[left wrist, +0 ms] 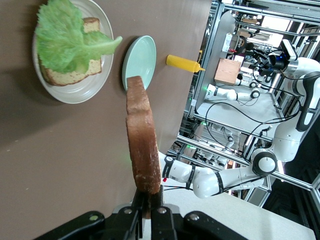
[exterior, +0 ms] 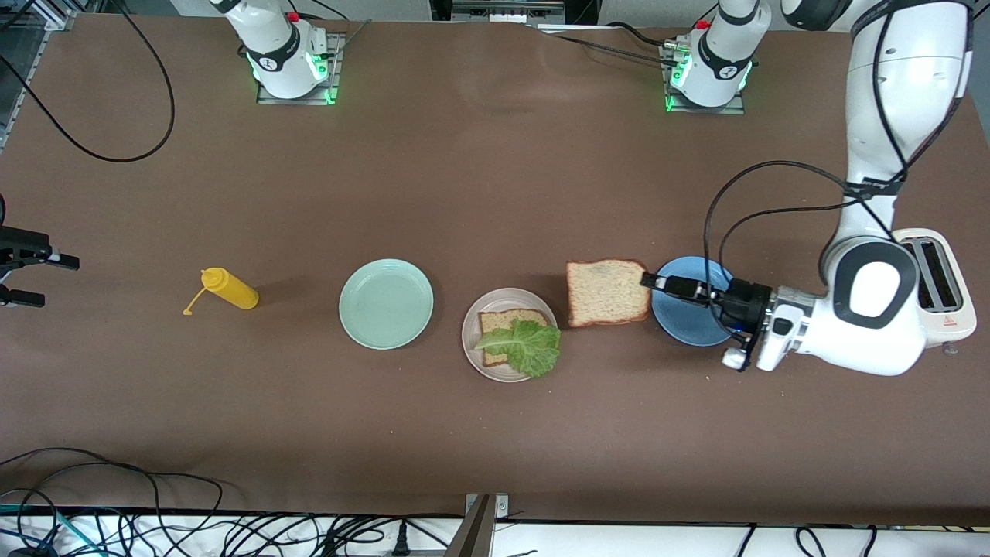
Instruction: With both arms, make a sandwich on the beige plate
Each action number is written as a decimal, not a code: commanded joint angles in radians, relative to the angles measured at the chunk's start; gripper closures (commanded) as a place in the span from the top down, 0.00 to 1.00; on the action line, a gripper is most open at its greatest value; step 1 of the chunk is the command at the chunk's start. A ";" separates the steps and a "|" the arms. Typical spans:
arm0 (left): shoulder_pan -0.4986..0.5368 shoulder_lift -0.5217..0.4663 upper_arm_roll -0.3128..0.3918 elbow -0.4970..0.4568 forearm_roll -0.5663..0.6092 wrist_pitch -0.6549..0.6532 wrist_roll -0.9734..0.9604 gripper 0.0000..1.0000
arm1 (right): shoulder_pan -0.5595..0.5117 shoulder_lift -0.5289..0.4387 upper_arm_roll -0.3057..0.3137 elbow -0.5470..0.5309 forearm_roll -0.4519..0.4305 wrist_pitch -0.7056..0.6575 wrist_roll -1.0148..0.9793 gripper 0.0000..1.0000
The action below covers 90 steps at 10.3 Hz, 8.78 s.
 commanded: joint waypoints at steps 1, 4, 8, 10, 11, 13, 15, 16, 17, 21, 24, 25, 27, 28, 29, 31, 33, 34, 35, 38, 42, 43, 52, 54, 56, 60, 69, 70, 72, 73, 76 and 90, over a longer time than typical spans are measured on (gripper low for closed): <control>-0.029 0.039 0.013 0.000 -0.064 -0.001 -0.005 0.00 | -0.004 -0.004 0.007 0.005 -0.018 0.003 0.013 1.00; -0.070 0.048 0.013 -0.010 -0.079 0.066 0.009 0.00 | -0.004 -0.002 0.007 0.005 -0.018 0.003 0.013 1.00; -0.169 0.078 0.013 -0.055 -0.157 0.256 0.083 0.00 | -0.004 -0.002 0.007 0.005 -0.018 0.003 0.013 1.00; -0.201 0.105 0.013 -0.091 -0.197 0.350 0.174 0.00 | -0.002 0.001 0.009 0.005 -0.016 0.011 0.013 1.00; -0.204 0.105 0.013 -0.130 -0.232 0.367 0.236 0.00 | -0.002 0.001 0.009 0.005 -0.016 0.018 0.013 1.00; -0.224 0.116 0.013 -0.139 -0.284 0.405 0.267 0.00 | -0.002 0.004 0.009 0.006 -0.016 0.022 0.012 1.00; -0.232 0.124 0.013 -0.138 -0.309 0.430 0.268 0.00 | -0.002 0.006 0.009 0.005 -0.016 0.020 0.012 1.00; -0.242 0.131 0.013 -0.136 -0.317 0.454 0.281 0.00 | -0.004 0.004 0.009 0.005 -0.016 0.020 0.009 1.00; -0.253 0.143 0.013 -0.136 -0.339 0.473 0.303 0.00 | -0.004 0.006 0.009 0.005 -0.016 0.020 0.006 1.00; -0.244 0.165 0.013 -0.138 -0.343 0.473 0.412 0.10 | -0.004 0.007 0.009 0.005 -0.016 0.022 0.001 1.00; -0.232 0.182 0.015 -0.139 -0.346 0.473 0.508 1.00 | -0.004 0.007 0.009 0.005 -0.018 0.022 -0.001 1.00; -0.232 0.180 0.013 -0.141 -0.341 0.471 0.509 1.00 | -0.004 0.007 0.009 0.005 -0.018 0.022 -0.001 1.00; -0.226 0.176 0.015 -0.139 -0.334 0.468 0.506 1.00 | -0.004 0.007 0.009 0.005 -0.016 0.022 -0.001 1.00; -0.224 0.174 0.015 -0.138 -0.334 0.468 0.503 1.00 | -0.005 0.007 0.009 0.005 -0.016 0.022 -0.001 1.00; -0.224 0.171 0.016 -0.136 -0.332 0.468 0.496 1.00 | -0.005 0.007 0.009 0.005 -0.016 0.022 -0.001 1.00; -0.224 0.170 0.019 -0.135 -0.332 0.467 0.494 1.00 | -0.005 0.007 0.009 0.005 -0.016 0.022 -0.001 1.00; -0.201 0.160 0.022 -0.130 -0.317 0.454 0.442 1.00 | -0.005 0.007 0.009 0.005 -0.016 0.022 -0.001 1.00; -0.186 0.135 0.022 -0.119 -0.248 0.448 0.372 1.00 | -0.005 0.007 0.009 0.005 -0.016 0.022 -0.001 1.00; -0.170 0.108 0.022 -0.095 -0.141 0.448 0.292 1.00 | -0.005 0.007 0.009 0.005 -0.016 0.022 -0.001 1.00; -0.130 0.046 0.025 -0.072 0.100 0.428 0.140 1.00 | -0.005 0.007 0.009 0.005 -0.016 0.020 -0.001 1.00; -0.114 -0.039 0.067 -0.063 0.513 0.427 0.029 1.00 | -0.004 0.007 0.010 0.006 -0.018 0.020 0.004 1.00; -0.103 -0.066 0.077 -0.067 0.626 0.418 -0.004 1.00 | -0.004 0.007 0.009 0.006 -0.019 0.020 0.009 1.00; -0.077 -0.304 0.100 -0.063 1.179 0.039 -0.152 1.00 | 0.039 0.009 0.012 0.006 -0.042 0.057 0.018 1.00; -0.075 -0.337 0.108 -0.063 1.177 0.034 -0.188 1.00 | 0.042 0.015 0.013 0.007 -0.047 0.057 0.019 1.00; -0.051 -0.393 0.104 -0.078 1.177 0.055 -0.198 1.00 | 0.053 0.027 0.012 0.006 -0.077 0.057 0.012 1.00; -0.012 -0.629 0.100 -0.331 1.153 0.313 -0.193 1.00 | 0.067 0.027 0.013 0.006 -0.078 0.057 0.018 1.00; -0.028 -0.778 0.030 -0.310 1.229 0.218 -0.187 1.00 | 0.122 0.027 0.012 0.008 -0.081 0.071 0.038 1.00; -0.025 -0.778 0.019 -0.300 1.231 0.201 -0.187 1.00 | 0.124 0.027 0.012 0.008 -0.082 0.071 0.038 1.00; -0.017 -0.775 0.016 -0.296 1.217 0.194 -0.187 1.00 | 0.124 0.027 0.012 0.008 -0.081 0.071 0.038 1.00; -0.015 -0.760 0.007 -0.262 1.217 0.180 -0.187 1.00 | 0.124 0.027 0.010 0.008 -0.081 0.069 0.036 1.00; -0.011 -0.726 0.010 -0.216 1.201 0.148 -0.186 1.00 | 0.127 0.027 0.010 0.007 -0.082 0.069 0.036 1.00; -0.006 -0.706 0.007 -0.216 1.156 0.148 -0.183 1.00 | 0.119 0.027 0.009 0.006 -0.081 0.066 0.027 1.00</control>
